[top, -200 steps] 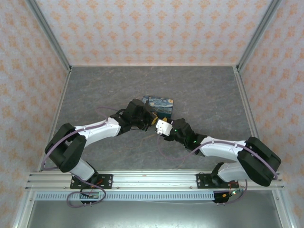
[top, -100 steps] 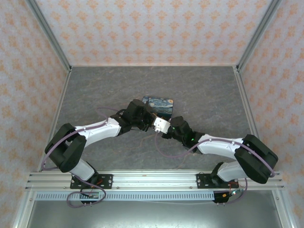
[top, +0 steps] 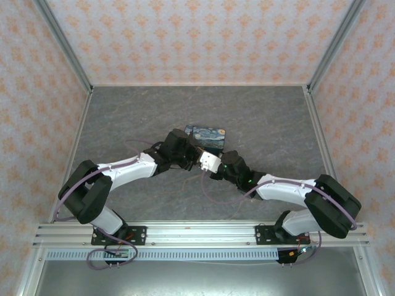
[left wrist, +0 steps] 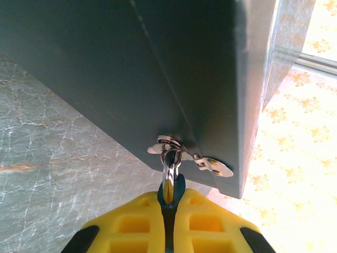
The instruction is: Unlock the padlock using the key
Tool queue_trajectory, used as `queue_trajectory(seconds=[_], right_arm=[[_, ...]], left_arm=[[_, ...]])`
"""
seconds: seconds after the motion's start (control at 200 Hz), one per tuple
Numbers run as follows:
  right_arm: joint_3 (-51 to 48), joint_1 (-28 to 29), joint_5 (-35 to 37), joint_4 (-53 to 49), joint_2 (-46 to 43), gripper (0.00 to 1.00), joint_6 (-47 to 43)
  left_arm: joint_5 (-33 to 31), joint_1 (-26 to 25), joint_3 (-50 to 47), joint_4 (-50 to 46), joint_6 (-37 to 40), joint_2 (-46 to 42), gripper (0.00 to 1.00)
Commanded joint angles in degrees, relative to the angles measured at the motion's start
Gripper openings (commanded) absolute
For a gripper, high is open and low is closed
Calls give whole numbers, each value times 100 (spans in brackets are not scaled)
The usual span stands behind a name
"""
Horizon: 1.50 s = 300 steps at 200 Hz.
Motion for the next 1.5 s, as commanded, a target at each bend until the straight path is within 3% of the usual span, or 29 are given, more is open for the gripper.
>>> queue_trajectory(seconds=[0.0, 0.56, 1.096, 1.226, 1.366, 1.496], right_arm=[[162, 31, 114, 25, 36, 0, 293], [73, -45, -342, 738, 487, 0, 2550], [-2, -68, -640, 605, 930, 0, 3421], [-205, -74, -631, 990, 1134, 0, 3777], [-386, -96, -670, 1387, 1229, 0, 4111], [-514, -183, -826, 1697, 1215, 0, 4504]], left_arm=[[84, -49, 154, 102, -69, -51, 0], [83, -69, 171, 75, -71, -12, 0], [106, -78, 116, 308, 140, 542, 0], [87, -78, 12, 476, 156, 698, 14], [27, -69, -78, 534, 276, 691, 45], [-93, -13, -130, 266, 496, 515, 58]])
